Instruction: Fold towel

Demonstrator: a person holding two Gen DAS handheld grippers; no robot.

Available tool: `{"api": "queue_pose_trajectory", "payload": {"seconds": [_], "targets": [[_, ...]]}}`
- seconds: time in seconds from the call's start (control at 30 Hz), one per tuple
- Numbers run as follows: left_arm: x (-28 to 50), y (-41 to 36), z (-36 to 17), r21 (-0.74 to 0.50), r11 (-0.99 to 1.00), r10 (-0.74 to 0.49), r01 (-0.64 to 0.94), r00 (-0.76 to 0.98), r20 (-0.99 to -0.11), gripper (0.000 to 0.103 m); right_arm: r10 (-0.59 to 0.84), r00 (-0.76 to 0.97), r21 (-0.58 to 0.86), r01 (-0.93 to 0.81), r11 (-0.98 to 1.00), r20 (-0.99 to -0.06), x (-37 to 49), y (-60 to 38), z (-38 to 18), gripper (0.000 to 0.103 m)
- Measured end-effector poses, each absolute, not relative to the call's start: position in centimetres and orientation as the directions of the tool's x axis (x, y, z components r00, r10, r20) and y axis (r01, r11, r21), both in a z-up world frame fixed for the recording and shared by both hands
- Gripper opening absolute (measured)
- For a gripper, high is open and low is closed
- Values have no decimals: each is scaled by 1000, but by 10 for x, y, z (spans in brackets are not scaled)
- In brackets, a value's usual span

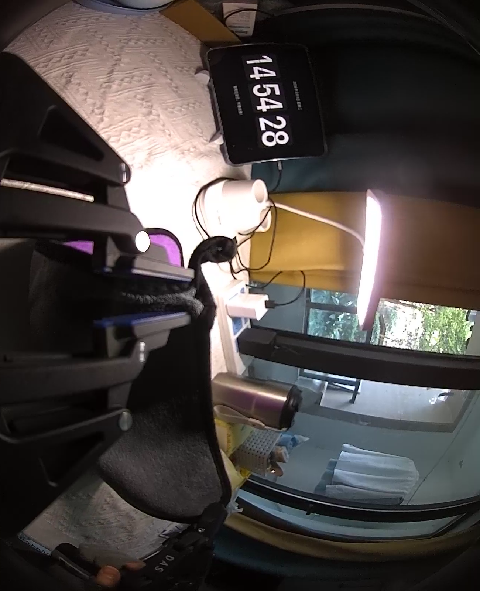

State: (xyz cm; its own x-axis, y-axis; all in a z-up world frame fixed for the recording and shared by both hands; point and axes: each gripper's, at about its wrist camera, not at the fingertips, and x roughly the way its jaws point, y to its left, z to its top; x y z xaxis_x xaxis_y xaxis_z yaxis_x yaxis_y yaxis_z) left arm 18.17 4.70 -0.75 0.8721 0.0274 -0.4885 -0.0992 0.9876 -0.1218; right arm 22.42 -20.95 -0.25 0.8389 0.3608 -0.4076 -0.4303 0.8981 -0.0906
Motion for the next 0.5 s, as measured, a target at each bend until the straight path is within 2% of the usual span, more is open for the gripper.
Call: {"api": "queue_pose_trajectory", "payload": {"seconds": [0.5], "targets": [[215, 55, -11, -96, 989, 47, -108, 870, -491, 17, 336, 844, -98, -410, 907, -418, 260, -209, -7, 4]]}}
